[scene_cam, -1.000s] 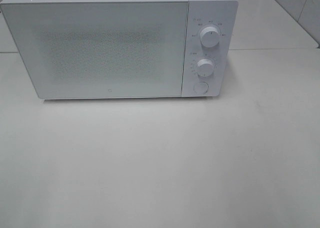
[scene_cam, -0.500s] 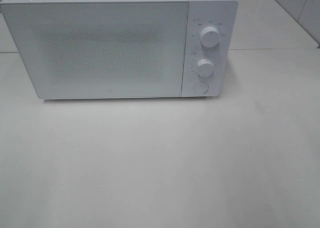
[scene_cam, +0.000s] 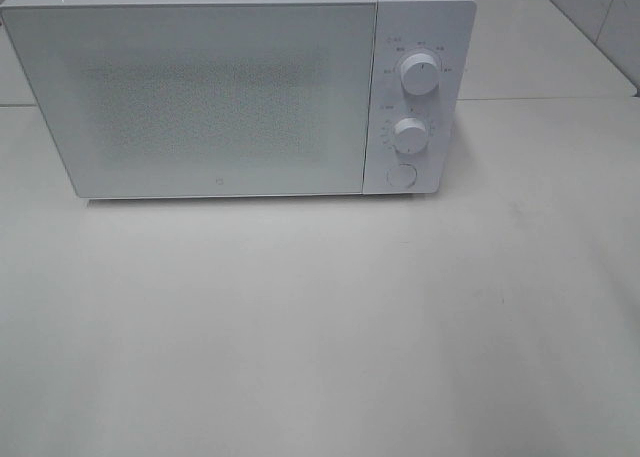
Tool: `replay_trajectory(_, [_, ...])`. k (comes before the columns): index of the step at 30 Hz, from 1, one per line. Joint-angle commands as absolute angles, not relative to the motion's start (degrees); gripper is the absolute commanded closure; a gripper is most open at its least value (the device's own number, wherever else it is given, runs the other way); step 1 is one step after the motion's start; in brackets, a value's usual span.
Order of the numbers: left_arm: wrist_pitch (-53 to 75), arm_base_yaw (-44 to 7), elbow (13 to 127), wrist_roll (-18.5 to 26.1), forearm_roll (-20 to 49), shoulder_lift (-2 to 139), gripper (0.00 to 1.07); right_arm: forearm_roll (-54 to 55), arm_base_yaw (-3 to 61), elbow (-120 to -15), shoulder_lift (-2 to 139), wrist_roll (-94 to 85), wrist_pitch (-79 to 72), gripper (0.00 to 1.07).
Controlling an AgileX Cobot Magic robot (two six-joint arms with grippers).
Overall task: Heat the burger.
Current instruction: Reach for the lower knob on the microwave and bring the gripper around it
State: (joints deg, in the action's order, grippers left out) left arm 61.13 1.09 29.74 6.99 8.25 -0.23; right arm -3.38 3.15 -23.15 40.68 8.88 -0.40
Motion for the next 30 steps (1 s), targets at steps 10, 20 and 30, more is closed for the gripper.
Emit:
replay_trajectory(10, [61.4,1.2,29.6,7.1,8.7,-1.6,0.07,-3.5,3.0,-19.7,55.6,3.4,-30.2,0.31])
replay_trajectory(20, [61.4,1.2,29.6,7.1,8.7,-1.6,0.07,9.3,3.8,-17.3,65.4,-7.8,-40.8,0.31])
replay_trajectory(30, [61.4,1.2,29.6,7.1,8.7,-1.6,0.07,31.7,22.7,-17.3,78.3,-22.6,-59.6,0.31])
